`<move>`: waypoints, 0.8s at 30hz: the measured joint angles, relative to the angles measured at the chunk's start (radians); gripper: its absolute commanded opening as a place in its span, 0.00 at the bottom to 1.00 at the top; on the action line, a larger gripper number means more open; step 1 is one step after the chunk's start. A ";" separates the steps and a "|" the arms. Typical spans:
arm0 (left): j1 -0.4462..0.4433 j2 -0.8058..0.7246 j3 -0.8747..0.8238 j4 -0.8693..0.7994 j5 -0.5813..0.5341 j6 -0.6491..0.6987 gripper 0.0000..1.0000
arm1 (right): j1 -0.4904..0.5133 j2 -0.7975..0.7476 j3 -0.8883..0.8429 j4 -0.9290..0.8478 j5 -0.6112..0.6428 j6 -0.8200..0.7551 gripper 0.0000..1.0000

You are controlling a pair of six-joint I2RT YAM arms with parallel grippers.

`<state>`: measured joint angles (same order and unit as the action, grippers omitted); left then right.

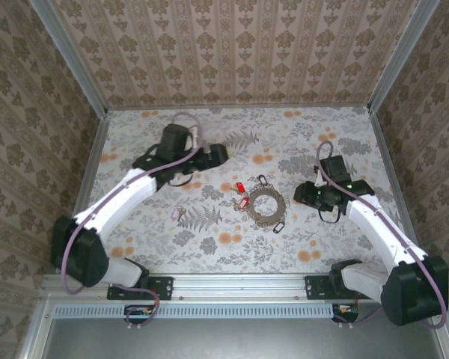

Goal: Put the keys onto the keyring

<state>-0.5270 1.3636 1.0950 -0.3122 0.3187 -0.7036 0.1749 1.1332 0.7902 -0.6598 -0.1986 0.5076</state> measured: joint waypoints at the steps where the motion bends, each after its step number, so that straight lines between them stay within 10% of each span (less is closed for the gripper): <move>1: 0.029 -0.038 -0.036 -0.010 0.001 0.001 1.00 | 0.006 0.027 0.000 0.000 -0.018 -0.007 0.36; 24: 0.101 -0.384 -0.290 -0.129 0.042 0.216 0.96 | 0.007 0.547 0.210 0.061 -0.106 -0.108 0.43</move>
<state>-0.4255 0.9794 0.8051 -0.4416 0.3607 -0.4881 0.1822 1.6806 1.0000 -0.5991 -0.3046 0.3992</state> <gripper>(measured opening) 0.957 0.422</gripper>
